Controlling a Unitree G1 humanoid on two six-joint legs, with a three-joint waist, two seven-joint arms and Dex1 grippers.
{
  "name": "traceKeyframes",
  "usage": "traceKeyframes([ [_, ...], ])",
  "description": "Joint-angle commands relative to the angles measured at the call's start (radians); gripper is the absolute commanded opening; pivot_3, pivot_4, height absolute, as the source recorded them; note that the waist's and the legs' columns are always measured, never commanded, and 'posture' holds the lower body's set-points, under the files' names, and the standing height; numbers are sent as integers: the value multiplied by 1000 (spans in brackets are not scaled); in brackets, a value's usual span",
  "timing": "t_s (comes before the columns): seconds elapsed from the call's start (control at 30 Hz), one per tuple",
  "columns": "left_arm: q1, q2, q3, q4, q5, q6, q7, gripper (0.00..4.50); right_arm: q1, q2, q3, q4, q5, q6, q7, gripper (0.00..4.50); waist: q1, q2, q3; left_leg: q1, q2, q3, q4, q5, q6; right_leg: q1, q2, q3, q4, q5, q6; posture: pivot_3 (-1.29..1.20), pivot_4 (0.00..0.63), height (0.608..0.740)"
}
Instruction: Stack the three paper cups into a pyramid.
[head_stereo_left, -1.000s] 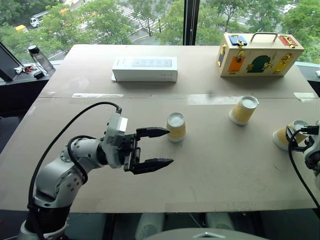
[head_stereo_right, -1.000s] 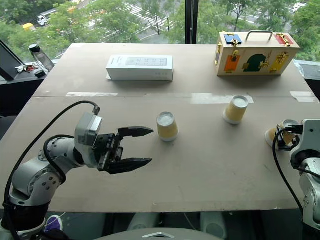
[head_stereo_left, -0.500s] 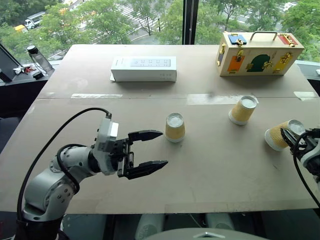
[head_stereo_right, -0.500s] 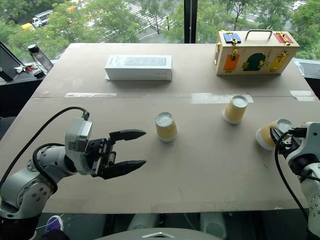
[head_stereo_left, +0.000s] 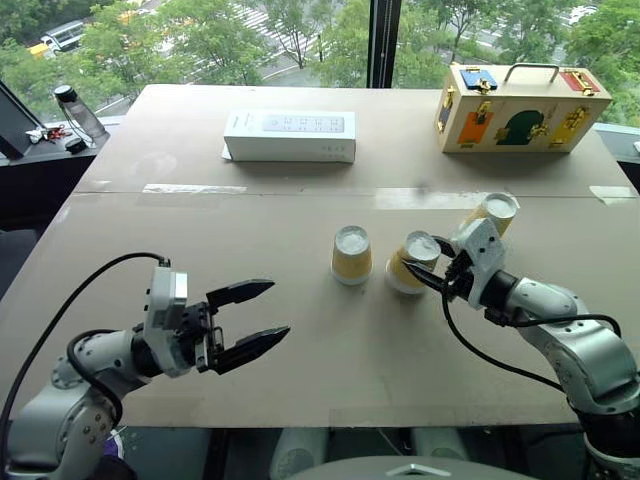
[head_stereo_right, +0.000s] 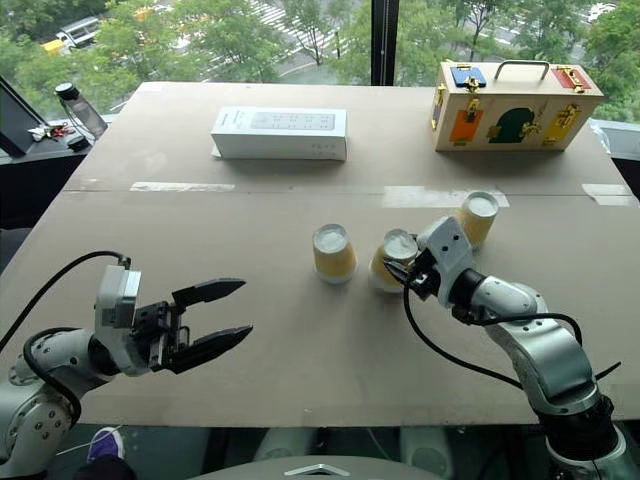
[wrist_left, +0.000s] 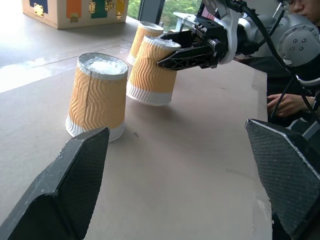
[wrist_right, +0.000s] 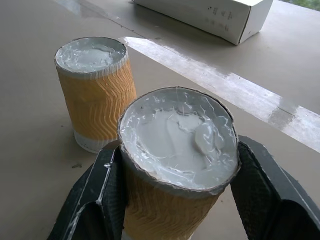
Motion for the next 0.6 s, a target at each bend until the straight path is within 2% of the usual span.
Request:
traceKeyframes([
  [0.03, 7, 5, 32, -46, -9, -14, 9, 4500, -34, 4, 56, 26, -45, -53, 42, 2131, -3, 0, 0, 0, 0, 0, -1, 0, 0, 0, 0, 0, 0, 0, 0, 0, 150, 740],
  [0.43, 22, 9, 42, -91, -22, 4, 50, 4500, -88, 49, 134, 71, -90, -78, 109, 2131, -7, 0, 0, 3, 4, 1, 0, 0, 0, 0, 6, 2, 1, 0, -1, 0, 150, 740],
  [0.5, 15, 8, 36, -97, -24, 9, 58, 4500, -90, 50, 140, 85, -99, -81, 118, 3198, -7, 0, 0, 3, 4, 1, 0, 0, 0, 0, 6, 2, 1, 0, -1, 0, 150, 740],
  [0.6, 2, 7, 28, -108, -28, 19, 68, 4500, -76, 31, 101, 72, -101, -95, 124, 4383, -5, 0, 0, 3, 4, 1, 0, 0, 0, 0, 6, 2, 1, 0, -1, 0, 150, 740],
])
